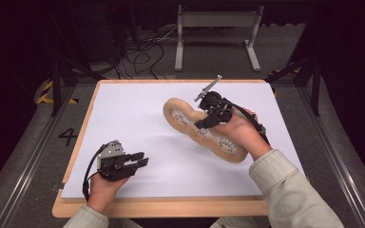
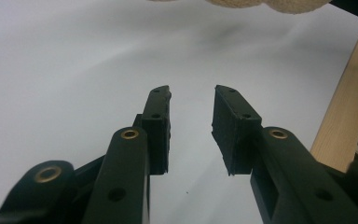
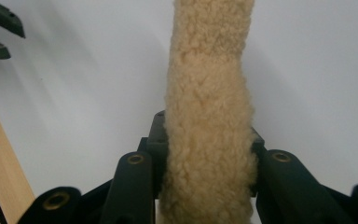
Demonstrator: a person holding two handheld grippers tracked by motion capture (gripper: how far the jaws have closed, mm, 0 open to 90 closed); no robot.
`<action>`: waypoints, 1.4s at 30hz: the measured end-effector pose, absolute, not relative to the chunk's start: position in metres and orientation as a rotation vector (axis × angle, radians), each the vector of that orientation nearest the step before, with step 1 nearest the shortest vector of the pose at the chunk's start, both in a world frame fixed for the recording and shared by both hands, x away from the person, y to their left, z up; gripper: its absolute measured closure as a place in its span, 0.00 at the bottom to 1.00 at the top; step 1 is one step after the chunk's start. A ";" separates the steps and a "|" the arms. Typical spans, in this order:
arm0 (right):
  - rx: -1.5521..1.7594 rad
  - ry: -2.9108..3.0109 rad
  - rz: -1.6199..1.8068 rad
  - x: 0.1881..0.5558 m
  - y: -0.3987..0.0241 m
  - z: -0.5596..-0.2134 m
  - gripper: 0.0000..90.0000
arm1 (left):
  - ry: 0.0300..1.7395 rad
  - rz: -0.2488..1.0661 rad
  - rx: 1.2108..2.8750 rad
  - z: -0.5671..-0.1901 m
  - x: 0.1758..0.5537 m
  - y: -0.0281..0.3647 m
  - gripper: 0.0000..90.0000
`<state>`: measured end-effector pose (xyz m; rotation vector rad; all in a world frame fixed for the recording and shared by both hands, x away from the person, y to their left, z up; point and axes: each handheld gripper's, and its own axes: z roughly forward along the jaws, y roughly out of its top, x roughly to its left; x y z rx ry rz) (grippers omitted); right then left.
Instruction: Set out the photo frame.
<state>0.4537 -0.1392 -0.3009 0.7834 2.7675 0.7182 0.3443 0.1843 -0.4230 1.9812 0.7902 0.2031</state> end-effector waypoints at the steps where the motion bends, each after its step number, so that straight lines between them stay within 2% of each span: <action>1: 0.759 2.773 0.721 0.453 -0.138 -0.299 0.75 | 0.791 0.205 1.979 -0.423 0.344 0.185 0.75; 20: 0.300 2.874 0.703 0.454 -0.138 -0.295 0.75 | 0.809 0.213 1.942 -0.426 0.344 0.194 0.74; 42: 0.128 3.061 0.682 0.471 -0.140 -0.332 0.74 | 0.775 0.204 1.995 -0.433 0.347 0.186 0.72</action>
